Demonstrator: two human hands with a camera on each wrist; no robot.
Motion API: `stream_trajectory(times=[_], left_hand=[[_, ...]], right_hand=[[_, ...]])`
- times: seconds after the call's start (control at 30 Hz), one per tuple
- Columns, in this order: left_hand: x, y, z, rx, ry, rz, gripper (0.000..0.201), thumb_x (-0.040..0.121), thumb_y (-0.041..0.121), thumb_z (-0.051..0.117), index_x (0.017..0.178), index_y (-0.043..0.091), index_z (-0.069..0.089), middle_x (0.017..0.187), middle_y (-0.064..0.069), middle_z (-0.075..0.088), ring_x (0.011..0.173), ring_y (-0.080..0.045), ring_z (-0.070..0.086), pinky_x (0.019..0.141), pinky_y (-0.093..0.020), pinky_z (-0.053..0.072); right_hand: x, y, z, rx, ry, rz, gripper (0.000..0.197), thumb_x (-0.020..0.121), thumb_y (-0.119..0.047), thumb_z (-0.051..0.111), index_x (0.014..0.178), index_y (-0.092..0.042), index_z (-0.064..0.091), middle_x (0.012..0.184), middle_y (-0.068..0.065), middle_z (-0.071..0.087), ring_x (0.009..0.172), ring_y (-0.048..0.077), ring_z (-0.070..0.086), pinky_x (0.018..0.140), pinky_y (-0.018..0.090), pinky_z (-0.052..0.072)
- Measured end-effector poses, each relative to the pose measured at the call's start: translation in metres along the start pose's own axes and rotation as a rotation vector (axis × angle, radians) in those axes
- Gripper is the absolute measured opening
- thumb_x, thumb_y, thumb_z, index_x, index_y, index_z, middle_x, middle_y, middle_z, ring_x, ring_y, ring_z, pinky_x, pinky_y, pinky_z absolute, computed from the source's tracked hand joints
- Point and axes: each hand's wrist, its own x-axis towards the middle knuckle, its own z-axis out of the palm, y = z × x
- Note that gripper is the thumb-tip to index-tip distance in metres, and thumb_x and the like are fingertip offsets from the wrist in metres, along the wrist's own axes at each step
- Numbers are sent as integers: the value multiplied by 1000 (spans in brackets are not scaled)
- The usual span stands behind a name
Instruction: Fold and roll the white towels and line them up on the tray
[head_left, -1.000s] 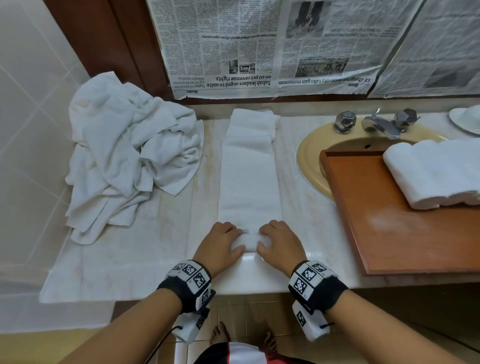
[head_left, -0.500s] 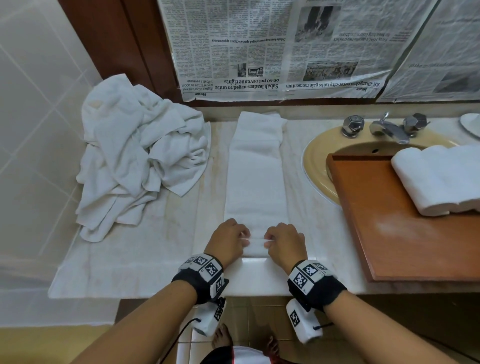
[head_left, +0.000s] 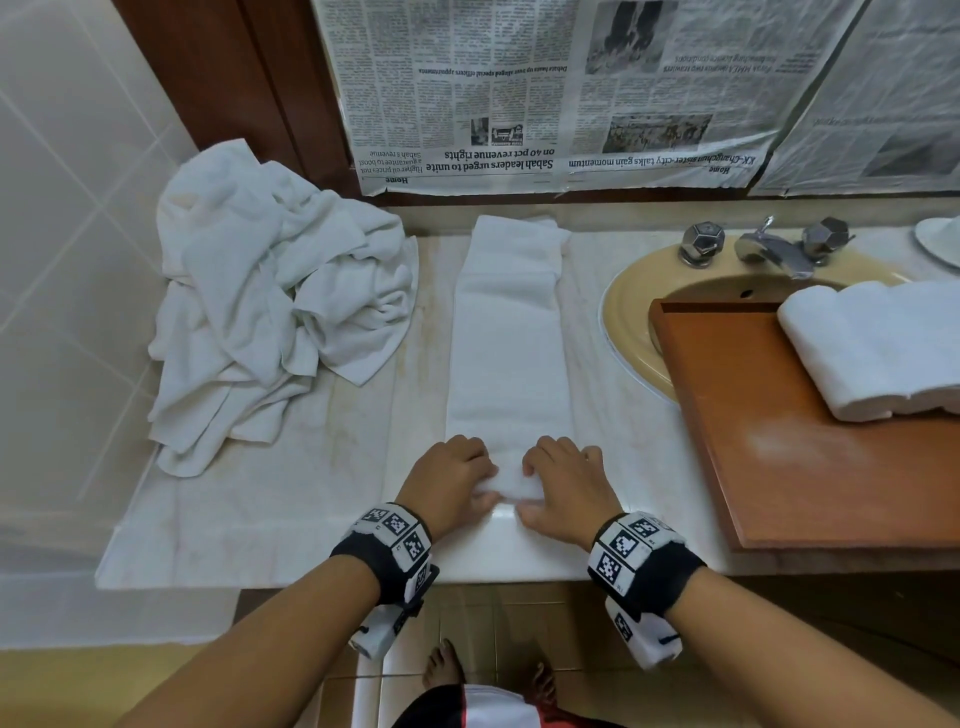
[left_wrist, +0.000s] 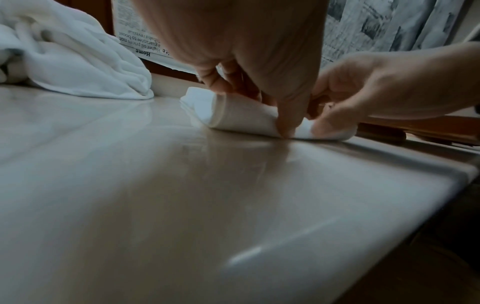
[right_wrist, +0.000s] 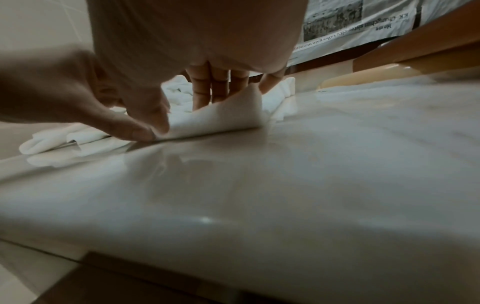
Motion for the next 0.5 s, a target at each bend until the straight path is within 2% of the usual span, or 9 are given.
stream_trajectory(times=[0.07,0.1,0.2,0.27,0.33,0.4,0.5], left_hand=[[2,-2,0,25,20,-7,25,60,29,85,77,15,75,76,3,64,65,-19,62,56,-23,42],[3,-3,-2,20,18,-24,22,67,32,80,81,15,75,80,2,66,69,-20,64,60,-24,41],[8,-6,-14,-33,-98,-162,28,89,39,64,106,17,72,103,2,67,96,-17,61,78,-25,41],[12,-7,-23,-91,-206,-290,28,91,39,61,110,20,71,108,4,67,102,-15,59,81,-24,40],[16,-7,-25,-145,-248,-395,25,89,36,63,106,20,72,106,3,69,100,-16,60,81,-24,42],[18,-6,-22,-177,-220,-461,20,88,33,66,101,19,72,104,1,69,99,-16,60,83,-26,45],[18,-2,-14,-120,-80,-419,15,86,26,68,98,18,68,102,2,60,99,-15,53,85,-31,45]], right_hand=[[-2,2,0,-33,-13,-26,33,86,-35,58,116,-23,52,117,-7,48,112,16,43,90,34,25],[-2,3,0,-31,-2,-41,31,89,-30,56,118,-22,53,119,-6,49,114,17,43,90,33,25],[-2,4,-3,52,8,-50,25,92,-23,54,117,-17,58,116,-2,54,112,20,47,88,30,26],[0,4,-6,157,-56,32,20,92,-25,57,110,-17,63,111,1,58,108,21,49,89,29,31],[4,2,-8,292,-118,184,12,88,-29,62,97,-21,66,103,4,56,102,26,52,86,30,39],[8,-2,-7,351,-142,303,7,85,-31,63,90,-27,61,100,4,52,100,30,53,84,31,40],[11,-10,-7,311,-34,358,11,85,-25,61,91,-27,51,92,-6,45,106,22,44,81,31,29]])
